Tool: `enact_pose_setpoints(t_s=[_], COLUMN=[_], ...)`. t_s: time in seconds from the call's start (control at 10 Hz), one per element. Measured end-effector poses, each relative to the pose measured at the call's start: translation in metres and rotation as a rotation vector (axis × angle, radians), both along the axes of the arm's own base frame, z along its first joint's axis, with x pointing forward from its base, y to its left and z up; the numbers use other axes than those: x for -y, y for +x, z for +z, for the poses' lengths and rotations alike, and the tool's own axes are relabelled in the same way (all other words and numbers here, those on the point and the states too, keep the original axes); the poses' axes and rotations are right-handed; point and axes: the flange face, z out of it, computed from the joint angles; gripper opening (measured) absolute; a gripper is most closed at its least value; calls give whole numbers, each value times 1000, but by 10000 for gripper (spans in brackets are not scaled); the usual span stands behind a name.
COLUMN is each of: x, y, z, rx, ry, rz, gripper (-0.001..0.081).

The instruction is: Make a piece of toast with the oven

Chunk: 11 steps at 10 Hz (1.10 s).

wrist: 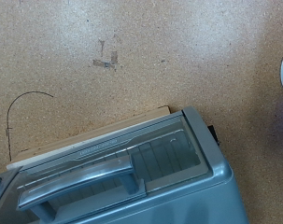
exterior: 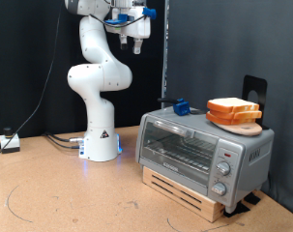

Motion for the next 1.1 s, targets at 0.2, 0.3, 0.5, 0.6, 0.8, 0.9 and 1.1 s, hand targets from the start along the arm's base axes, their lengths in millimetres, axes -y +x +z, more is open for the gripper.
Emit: enact_pose_setpoints(t_s=[0.2, 0.3, 0.5, 0.6, 0.8, 0.9, 1.1], x=[-11, -20, -17, -13, -21, -30, -38], y=[-3, -10, -27, -30, -29, -27, -16], z=[0, 1, 3, -1, 1, 4, -1], rx=[-11, -39, -96, -111, -80, -29, 83], ry=[5, 7, -38, -55, -21, -21, -61], rz=[165, 296, 543, 639, 695, 810, 1032], gripper=[809, 809, 809, 809, 809, 809, 809])
